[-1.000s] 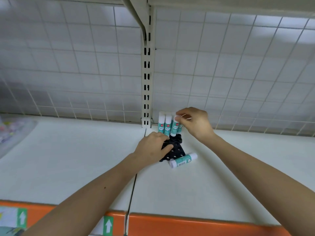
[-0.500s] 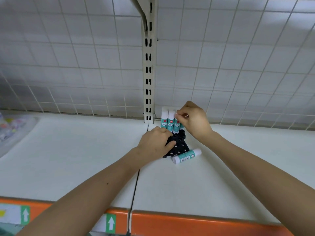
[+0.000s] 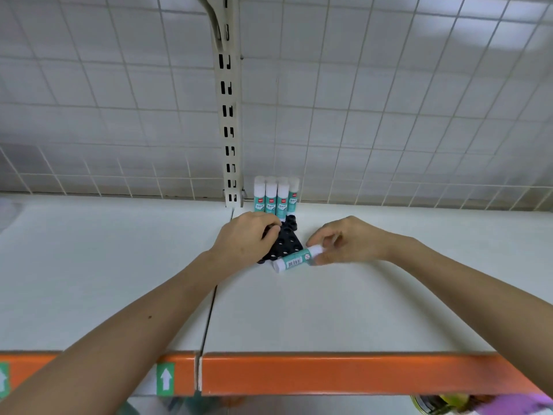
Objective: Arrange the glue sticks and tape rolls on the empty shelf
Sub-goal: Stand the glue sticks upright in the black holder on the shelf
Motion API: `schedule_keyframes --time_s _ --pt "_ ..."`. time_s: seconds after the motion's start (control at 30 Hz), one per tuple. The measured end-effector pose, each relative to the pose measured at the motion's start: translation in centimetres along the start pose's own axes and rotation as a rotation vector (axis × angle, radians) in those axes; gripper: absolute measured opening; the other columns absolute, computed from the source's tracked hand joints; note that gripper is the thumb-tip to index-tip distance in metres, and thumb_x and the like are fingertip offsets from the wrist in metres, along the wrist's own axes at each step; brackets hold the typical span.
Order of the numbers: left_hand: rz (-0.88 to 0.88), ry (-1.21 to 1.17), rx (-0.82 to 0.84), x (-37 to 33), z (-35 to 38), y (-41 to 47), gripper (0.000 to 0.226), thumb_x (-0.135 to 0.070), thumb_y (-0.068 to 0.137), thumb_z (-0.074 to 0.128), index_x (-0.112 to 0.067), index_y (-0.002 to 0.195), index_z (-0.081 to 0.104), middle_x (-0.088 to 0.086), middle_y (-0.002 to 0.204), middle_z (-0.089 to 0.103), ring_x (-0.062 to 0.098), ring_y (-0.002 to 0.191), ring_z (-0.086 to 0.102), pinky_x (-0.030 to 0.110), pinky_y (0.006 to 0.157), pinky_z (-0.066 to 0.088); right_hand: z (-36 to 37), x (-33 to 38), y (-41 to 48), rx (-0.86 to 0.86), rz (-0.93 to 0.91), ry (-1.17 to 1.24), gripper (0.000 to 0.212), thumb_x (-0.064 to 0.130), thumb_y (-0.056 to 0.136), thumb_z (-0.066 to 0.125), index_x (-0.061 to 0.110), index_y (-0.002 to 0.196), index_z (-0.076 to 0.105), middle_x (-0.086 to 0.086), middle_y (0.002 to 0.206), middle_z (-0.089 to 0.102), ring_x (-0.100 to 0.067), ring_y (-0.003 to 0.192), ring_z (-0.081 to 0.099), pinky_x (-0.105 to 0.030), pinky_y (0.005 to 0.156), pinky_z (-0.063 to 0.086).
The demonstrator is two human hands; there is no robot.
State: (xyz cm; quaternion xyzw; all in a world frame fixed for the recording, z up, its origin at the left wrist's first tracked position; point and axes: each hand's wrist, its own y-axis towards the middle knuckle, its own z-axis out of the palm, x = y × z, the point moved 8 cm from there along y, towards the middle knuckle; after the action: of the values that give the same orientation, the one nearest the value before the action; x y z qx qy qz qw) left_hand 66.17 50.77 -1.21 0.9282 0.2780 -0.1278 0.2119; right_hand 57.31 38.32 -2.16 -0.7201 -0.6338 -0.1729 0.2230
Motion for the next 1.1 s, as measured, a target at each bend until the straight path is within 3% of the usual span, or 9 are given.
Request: schedule_keyframes --time_s 0.2,0.27,0.33,0.43,0.5,0.6,0.73,0.93,1.1 --pt "-0.126 -0.309 0.088 0.0 0.4 -0.2 0.028 -0.027 0.095 0.042 -0.013 0.098 0.066 0.007 0.092 0.069 0.023 0.086 0.062 0.033 0.08 0.051 -1.5 0.7 0.4 -0.156 -0.103 -0.019 0.018 0.015 0.072 0.076 0.02 0.089 0.07 0.018 0.074 0.062 -0.001 0.067 0.06 -0.016 0.072 0.05" --pt "-0.193 -0.435 0.172 -0.3 0.8 -0.3 0.03 -0.028 0.095 0.04 -0.012 0.097 0.066 0.008 0.088 0.069 0.02 0.073 0.062 0.023 0.062 0.051 -2.6 1.2 0.8 -0.231 -0.169 -0.009 0.019 0.01 0.072 0.075 0.014 0.09 0.069 0.007 0.085 0.062 -0.011 0.074 0.063 -0.021 0.076 0.052" --pt "-0.217 -0.501 0.272 -1.0 1.5 -0.4 0.032 -0.027 0.095 0.039 -0.007 0.093 0.064 0.008 0.079 0.067 0.017 0.058 0.056 0.022 0.046 0.045 -3.6 2.0 1.0 -0.31 -0.239 -0.002 0.02 0.004 0.072 0.074 0.009 0.091 0.068 0.003 0.087 0.059 -0.004 0.074 0.059 -0.011 0.072 0.048" --pt "-0.275 -0.622 0.384 -1.2 2.5 -0.6 0.036 -0.027 0.095 0.038 -0.004 0.091 0.065 0.004 0.076 0.065 0.018 0.056 0.049 0.022 0.046 0.038 -4.1 3.3 1.4 -0.378 -0.309 -0.04 0.021 -0.004 0.073 0.07 0.006 0.091 0.068 0.003 0.089 0.057 -0.002 0.073 0.056 -0.003 0.069 0.042" --pt "-0.337 -0.718 0.356 -0.7 2.4 -0.5 0.033 -0.029 0.096 0.041 -0.008 0.091 0.066 -0.002 0.077 0.066 0.014 0.058 0.052 0.02 0.047 0.042 -4.1 3.5 1.9 -0.389 -0.281 0.031 0.023 -0.004 0.077 0.066 0.008 0.096 0.066 0.004 0.094 0.058 -0.011 0.078 0.058 -0.004 0.07 0.044" --pt "-0.401 -0.758 0.176 0.6 1.8 -0.1 0.021 -0.031 0.093 0.051 -0.017 0.093 0.066 -0.006 0.088 0.068 0.006 0.069 0.056 0.016 0.061 0.045 -4.3 2.0 2.6 -0.343 -0.052 0.447 0.03 0.008 0.082 0.063 0.024 0.107 0.057 0.007 0.103 0.059 -0.013 0.081 0.063 -0.017 0.07 0.055" --pt "-0.411 -0.793 0.046 1.0 1.6 0.4 0.017 -0.031 0.086 0.062 -0.019 0.096 0.066 -0.002 0.092 0.067 0.009 0.081 0.06 0.019 0.075 0.044 -4.5 1.6 3.2 -0.377 0.063 0.537 0.02 0.025 0.082 0.066 0.014 0.099 0.062 0.003 0.082 0.064 -0.011 0.069 0.064 -0.021 0.065 0.056" --pt "-0.347 -0.654 -0.08 0.1 0.8 1.4 0.022 -0.027 0.08 0.07 -0.016 0.097 0.061 -0.011 0.075 0.056 0.002 0.066 0.053 0.0 0.059 0.038 -5.5 2.3 3.9 -0.462 0.077 0.505 0.013 0.016 0.08 0.068 0.008 0.09 0.068 0.001 0.073 0.064 -0.011 0.063 0.062 -0.017 0.065 0.055" --pt "-0.093 -0.152 -0.001 -0.8 0.2 1.3 0.027 -0.035 0.09 0.052 -0.015 0.106 0.061 -0.003 0.101 0.062 0.016 0.094 0.056 0.029 0.082 0.046 -7.5 2.5 3.8 -0.653 0.026 0.223 0.027 0.014 0.078 0.068 0.009 0.104 0.066 -0.007 0.101 0.063 -0.022 0.086 0.064 -0.024 0.077 0.053"
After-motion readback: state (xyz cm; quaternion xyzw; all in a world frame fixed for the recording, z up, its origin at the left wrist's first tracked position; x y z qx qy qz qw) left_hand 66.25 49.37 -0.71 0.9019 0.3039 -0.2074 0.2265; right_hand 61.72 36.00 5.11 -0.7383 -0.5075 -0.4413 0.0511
